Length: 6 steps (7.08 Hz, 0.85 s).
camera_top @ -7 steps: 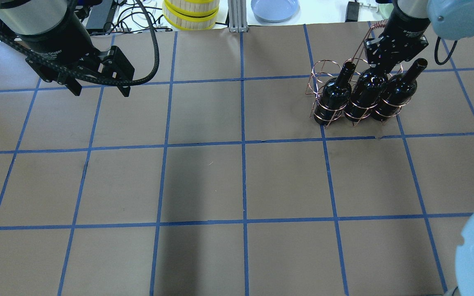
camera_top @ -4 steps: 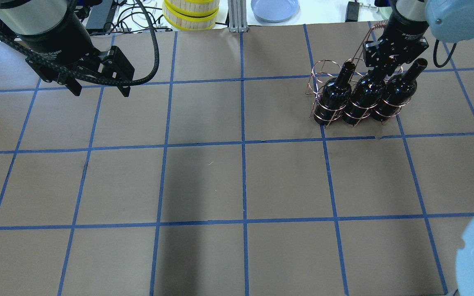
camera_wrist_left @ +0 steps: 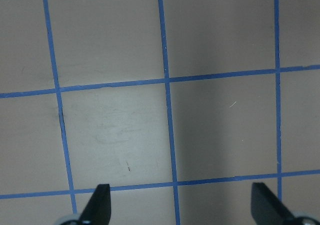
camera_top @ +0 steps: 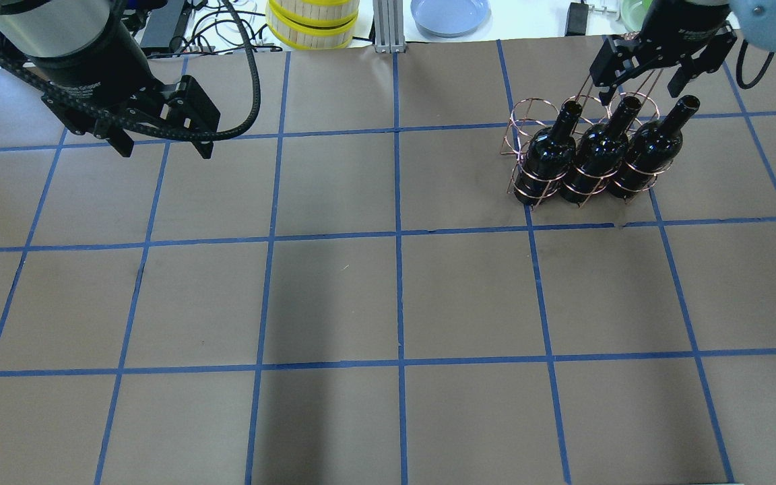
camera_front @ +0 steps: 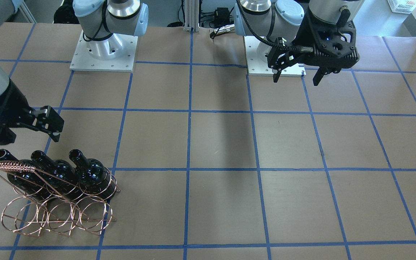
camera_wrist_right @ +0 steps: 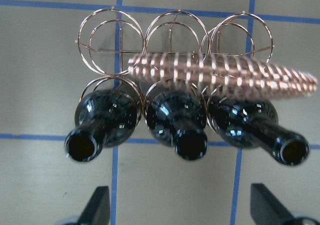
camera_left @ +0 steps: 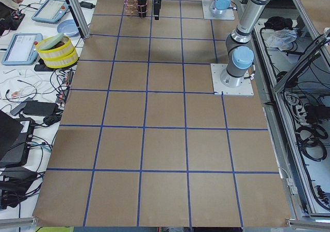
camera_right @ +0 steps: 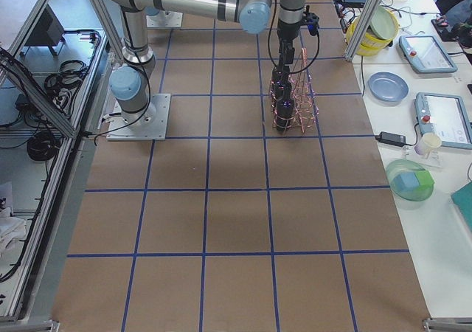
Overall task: Place wine into wine basket
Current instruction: 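Open the right gripper and raise it off the bottle neck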
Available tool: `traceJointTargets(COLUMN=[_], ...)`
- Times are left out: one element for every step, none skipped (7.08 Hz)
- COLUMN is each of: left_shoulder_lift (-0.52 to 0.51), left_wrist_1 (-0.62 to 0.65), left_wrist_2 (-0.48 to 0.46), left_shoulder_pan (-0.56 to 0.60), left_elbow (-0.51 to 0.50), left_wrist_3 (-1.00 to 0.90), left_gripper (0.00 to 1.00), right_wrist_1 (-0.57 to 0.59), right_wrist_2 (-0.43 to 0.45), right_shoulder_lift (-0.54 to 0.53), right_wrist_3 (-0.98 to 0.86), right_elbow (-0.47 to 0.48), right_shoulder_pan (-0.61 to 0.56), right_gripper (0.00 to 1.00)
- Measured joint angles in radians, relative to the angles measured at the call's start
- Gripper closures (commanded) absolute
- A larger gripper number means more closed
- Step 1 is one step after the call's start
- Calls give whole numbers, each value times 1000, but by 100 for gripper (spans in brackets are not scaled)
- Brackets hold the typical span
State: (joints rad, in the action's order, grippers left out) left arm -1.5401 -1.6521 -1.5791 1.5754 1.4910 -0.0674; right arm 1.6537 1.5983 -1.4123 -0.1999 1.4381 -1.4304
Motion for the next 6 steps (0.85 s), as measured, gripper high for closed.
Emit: traceJointTargets(left_shoulder_lift=[0,1,1,1,1,1], left_wrist_1=[0,0,0,0,0,0], left_wrist_2=[-1,-2,-2,-3,-3,-4], left_shoulder_pan=[0,0,0,0,0,0], left_elbow=[0,0,0,0,0,0], left_wrist_3=[0,0,-1,-1,-1,-2], left_gripper=[0,0,0,0,0,0], right_wrist_1=[-59,-119,-161,-180,-182,-163], right_wrist_2=[-5,-4,-1,-4,-6,-7], right_shoulder_lift=[-63,-122,-163,-189,-218,-247], right_wrist_3=[0,0,1,0,0,4], right_elbow=[-2,1,11,35,78,124], right_shoulder_pan=[-6,-18,-30,-38,-51,-62], right_gripper=[0,0,0,0,0,0])
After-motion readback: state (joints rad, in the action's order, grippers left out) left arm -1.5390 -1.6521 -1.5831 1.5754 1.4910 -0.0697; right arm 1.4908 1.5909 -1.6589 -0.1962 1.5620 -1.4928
